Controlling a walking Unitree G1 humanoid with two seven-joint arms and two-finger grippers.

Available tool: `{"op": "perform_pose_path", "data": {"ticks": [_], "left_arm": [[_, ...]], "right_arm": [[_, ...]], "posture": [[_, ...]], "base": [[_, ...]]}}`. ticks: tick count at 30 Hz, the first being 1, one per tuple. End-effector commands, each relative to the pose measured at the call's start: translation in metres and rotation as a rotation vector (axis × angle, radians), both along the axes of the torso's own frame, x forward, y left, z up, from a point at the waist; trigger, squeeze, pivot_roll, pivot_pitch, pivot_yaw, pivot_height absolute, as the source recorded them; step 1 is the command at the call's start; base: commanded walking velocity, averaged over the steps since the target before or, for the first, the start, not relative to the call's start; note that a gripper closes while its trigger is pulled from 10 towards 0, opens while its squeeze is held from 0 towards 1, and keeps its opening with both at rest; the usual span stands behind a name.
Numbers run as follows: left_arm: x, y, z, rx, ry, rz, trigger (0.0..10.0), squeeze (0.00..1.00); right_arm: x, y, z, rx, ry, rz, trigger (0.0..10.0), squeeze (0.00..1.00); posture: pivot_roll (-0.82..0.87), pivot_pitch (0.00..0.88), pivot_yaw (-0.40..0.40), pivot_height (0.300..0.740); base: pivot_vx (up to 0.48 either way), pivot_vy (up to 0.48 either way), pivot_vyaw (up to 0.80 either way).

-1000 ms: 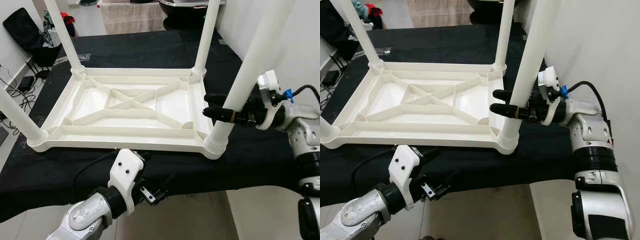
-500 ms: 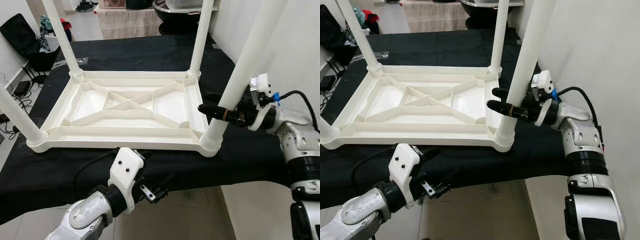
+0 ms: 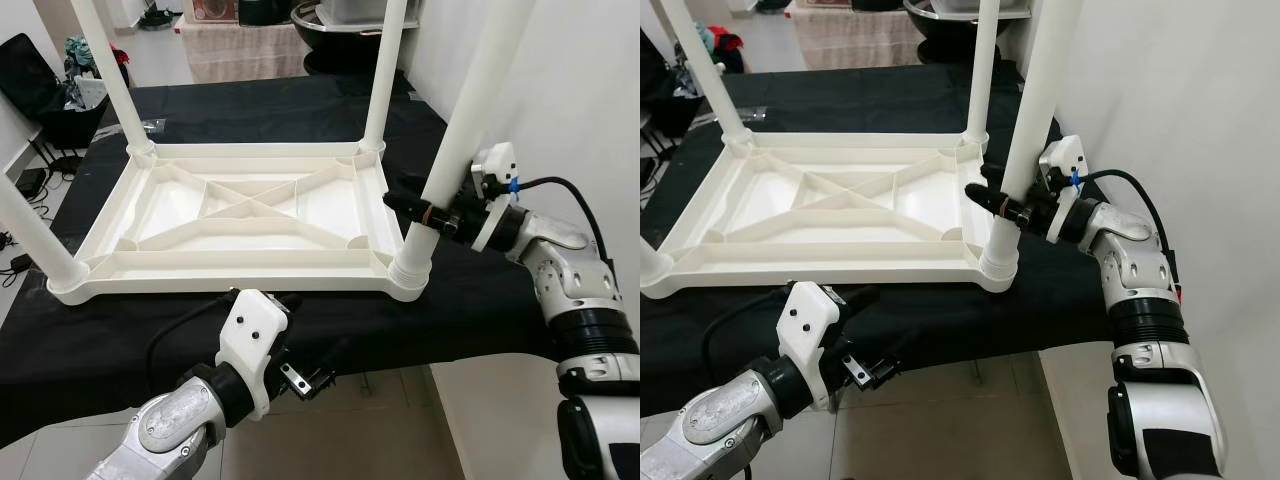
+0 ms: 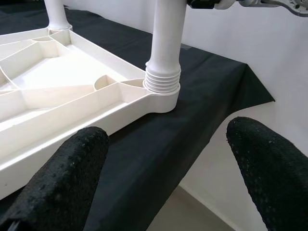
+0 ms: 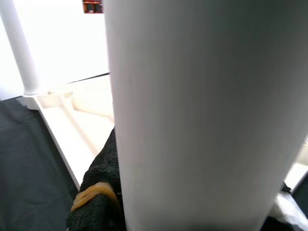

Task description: Building children table

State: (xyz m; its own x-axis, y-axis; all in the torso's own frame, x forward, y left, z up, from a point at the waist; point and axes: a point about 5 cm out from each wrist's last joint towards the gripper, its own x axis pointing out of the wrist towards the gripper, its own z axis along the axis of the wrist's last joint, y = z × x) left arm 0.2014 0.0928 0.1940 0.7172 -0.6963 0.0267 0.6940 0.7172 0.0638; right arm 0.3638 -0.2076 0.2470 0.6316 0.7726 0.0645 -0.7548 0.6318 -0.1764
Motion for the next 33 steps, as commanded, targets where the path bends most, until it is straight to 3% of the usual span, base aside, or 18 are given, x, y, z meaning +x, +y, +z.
{"op": "perform_pose_path", "data": {"ticks": [1, 13, 19, 23, 26, 29, 31, 33], "left_arm": [[0.0, 0.0, -0.005, 0.006, 0.019, 0.007, 10.0, 0.0], [0.002, 0.0, -0.005, 0.007, 0.013, 0.013, 10.0, 0.0], [0.002, 0.0, -0.005, 0.007, 0.011, 0.015, 10.0, 0.0], [0.003, 0.001, -0.004, 0.009, 0.009, 0.016, 10.0, 0.0], [0.003, 0.001, -0.004, 0.009, 0.009, 0.016, 10.0, 0.0], [0.003, 0.001, -0.005, 0.011, 0.008, 0.018, 10.0, 0.0], [0.004, 0.002, -0.005, 0.01, 0.008, 0.02, 10.0, 0.0], [0.004, 0.002, -0.005, 0.011, 0.007, 0.023, 10.0, 0.0]], "right_arm": [[0.003, -0.002, -0.041, -0.061, 0.165, -0.088, 10.0, 0.0], [0.024, 0.003, -0.04, 0.029, 0.199, -0.386, 10.0, 0.0], [0.027, 0.006, -0.042, 0.07, 0.199, -0.465, 10.0, 0.0], [0.03, 0.005, -0.047, 0.075, 0.212, -0.564, 10.0, 0.0], [0.03, 0.005, -0.047, 0.075, 0.212, -0.564, 10.0, 0.0], [0.032, 0.007, -0.048, 0.057, 0.186, -0.669, 10.0, 0.0], [0.033, 0.009, -0.047, 0.069, 0.179, -0.695, 10.0, 0.0], [0.034, 0.021, -0.046, 0.051, 0.151, -0.702, 10.0, 0.0]], "posture": [[0.13, 0.201, -0.006, 0.74], [0.13, 0.203, -0.008, 0.74], [0.13, 0.206, -0.008, 0.74], [0.13, 0.206, -0.008, 0.74], [0.13, 0.206, -0.008, 0.74], [0.13, 0.207, -0.009, 0.74], [0.13, 0.207, -0.007, 0.74], [0.13, 0.207, -0.011, 0.74]], "base": [[0.0, 0.0, 0.0], [0.0, 0.0, 0.0], [0.0, 0.0, 0.0], [0.0, 0.0, 0.0], [0.0, 0.0, 0.0], [0.0, 0.0, 0.0], [0.0, 0.0, 0.0], [0.0, 0.0, 0.0]]}}
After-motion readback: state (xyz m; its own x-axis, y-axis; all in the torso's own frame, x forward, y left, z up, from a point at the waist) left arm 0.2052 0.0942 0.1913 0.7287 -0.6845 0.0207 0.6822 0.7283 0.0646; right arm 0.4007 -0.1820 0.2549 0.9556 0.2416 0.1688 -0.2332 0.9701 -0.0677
